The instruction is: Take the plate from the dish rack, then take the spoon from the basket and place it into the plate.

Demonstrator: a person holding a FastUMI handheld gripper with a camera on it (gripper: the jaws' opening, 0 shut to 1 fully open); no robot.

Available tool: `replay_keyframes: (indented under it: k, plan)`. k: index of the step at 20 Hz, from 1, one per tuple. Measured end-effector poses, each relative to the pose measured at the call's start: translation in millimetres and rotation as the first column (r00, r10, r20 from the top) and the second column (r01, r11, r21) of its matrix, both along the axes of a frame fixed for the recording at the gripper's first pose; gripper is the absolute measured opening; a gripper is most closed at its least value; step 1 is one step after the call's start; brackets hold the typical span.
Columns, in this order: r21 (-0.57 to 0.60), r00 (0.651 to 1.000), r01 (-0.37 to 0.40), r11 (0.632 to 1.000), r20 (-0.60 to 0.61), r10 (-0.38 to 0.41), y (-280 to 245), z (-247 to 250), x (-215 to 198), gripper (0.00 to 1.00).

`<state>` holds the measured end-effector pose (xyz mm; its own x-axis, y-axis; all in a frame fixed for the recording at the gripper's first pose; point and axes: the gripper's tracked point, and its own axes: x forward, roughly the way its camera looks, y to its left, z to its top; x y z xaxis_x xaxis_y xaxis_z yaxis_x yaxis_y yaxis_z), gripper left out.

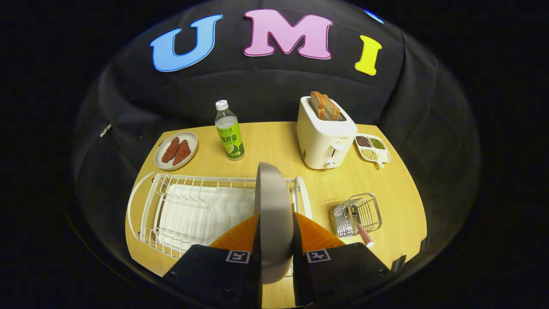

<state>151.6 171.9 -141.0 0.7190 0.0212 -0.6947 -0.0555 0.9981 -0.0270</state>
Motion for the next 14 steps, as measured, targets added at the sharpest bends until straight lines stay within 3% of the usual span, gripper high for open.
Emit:
replay_keyframes:
  k: [7, 14]
  plan:
    - [-0.02, 0.994, 0.11, 0.994, 0.027, -0.109, -32, 6, 12, 0.29]
    - [0.058, 0.992, 0.114, 0.992, 0.043, -0.116, -44, 17, 14, 0.23]
